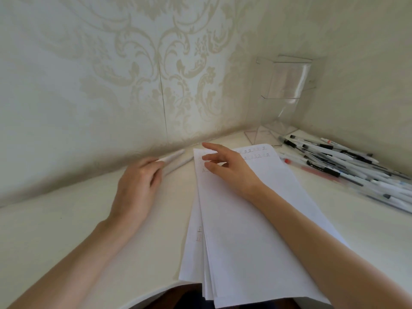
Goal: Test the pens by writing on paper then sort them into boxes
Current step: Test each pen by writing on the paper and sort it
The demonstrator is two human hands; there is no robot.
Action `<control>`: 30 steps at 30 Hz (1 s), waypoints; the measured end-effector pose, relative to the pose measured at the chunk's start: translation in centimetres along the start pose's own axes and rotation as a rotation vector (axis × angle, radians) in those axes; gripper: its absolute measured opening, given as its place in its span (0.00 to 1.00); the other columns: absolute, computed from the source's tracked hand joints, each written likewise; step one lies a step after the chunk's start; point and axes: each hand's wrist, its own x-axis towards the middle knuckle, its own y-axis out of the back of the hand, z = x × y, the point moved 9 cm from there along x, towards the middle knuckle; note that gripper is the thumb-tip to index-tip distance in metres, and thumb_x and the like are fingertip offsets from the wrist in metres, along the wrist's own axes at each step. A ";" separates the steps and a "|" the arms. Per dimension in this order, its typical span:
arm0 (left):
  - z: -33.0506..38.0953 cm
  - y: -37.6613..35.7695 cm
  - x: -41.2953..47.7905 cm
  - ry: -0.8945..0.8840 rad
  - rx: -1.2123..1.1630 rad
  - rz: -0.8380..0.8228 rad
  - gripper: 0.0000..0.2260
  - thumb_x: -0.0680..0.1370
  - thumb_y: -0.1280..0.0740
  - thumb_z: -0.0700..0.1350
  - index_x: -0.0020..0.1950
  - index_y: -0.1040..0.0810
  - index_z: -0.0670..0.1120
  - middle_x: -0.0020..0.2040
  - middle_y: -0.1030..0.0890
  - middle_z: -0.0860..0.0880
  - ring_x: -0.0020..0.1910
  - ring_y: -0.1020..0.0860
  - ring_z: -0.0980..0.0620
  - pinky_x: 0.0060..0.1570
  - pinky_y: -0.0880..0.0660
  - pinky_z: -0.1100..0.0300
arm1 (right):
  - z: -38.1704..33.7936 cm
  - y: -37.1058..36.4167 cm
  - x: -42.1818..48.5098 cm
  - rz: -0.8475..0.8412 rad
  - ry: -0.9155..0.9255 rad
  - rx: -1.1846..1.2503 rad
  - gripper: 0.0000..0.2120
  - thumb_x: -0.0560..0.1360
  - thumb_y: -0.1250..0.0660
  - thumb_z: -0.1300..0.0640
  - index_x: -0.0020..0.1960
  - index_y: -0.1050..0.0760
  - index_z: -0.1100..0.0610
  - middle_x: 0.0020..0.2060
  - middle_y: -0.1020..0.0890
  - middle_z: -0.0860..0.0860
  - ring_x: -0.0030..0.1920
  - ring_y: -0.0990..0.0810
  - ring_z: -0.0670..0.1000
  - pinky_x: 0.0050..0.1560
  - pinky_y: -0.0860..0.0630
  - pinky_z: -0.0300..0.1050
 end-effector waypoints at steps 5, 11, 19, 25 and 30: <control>1.7 -0.3 -0.1 -0.065 0.144 -0.016 0.11 0.75 0.36 0.42 0.53 0.19 0.42 0.60 0.26 0.37 0.56 0.26 0.35 0.55 0.29 0.46 | -0.3 2.7 -1.0 0.088 -0.040 -0.186 0.13 0.79 0.38 0.57 0.61 0.24 0.48 0.49 0.26 0.36 0.46 0.28 0.36 0.50 0.34 0.33; 12.7 -7.0 -2.4 -0.418 -0.075 -0.550 0.34 0.72 0.55 0.70 0.69 0.31 0.53 0.74 0.39 0.52 0.72 0.41 0.51 0.70 0.45 0.57 | 2.0 12.2 -4.2 0.369 -0.101 -0.608 0.13 0.76 0.41 0.65 0.56 0.21 0.57 0.55 0.20 0.52 0.58 0.27 0.54 0.58 0.31 0.46; 16.7 -11.4 -3.4 -0.488 -0.171 -0.686 0.35 0.68 0.59 0.71 0.71 0.38 0.59 0.72 0.44 0.64 0.66 0.52 0.74 0.61 0.61 0.78 | 5.9 17.4 -6.8 0.471 -0.349 -1.183 0.13 0.78 0.45 0.60 0.59 0.27 0.60 0.59 0.25 0.58 0.62 0.32 0.60 0.58 0.35 0.50; 16.1 -10.1 -2.6 -0.432 -0.328 -0.546 0.27 0.71 0.49 0.67 0.60 0.23 0.57 0.62 0.31 0.67 0.62 0.36 0.70 0.63 0.42 0.74 | 5.1 16.9 -5.7 0.490 -0.182 -1.212 0.11 0.80 0.44 0.58 0.57 0.26 0.59 0.56 0.23 0.56 0.60 0.32 0.59 0.57 0.39 0.48; 13.9 -8.0 0.2 -0.236 -0.430 -0.334 0.19 0.73 0.42 0.64 0.51 0.20 0.55 0.50 0.22 0.65 0.53 0.26 0.66 0.55 0.30 0.65 | -1.8 16.6 -8.2 0.796 0.375 -0.768 0.10 0.76 0.38 0.54 0.46 0.23 0.59 0.36 0.24 0.51 0.41 0.32 0.50 0.42 0.36 0.40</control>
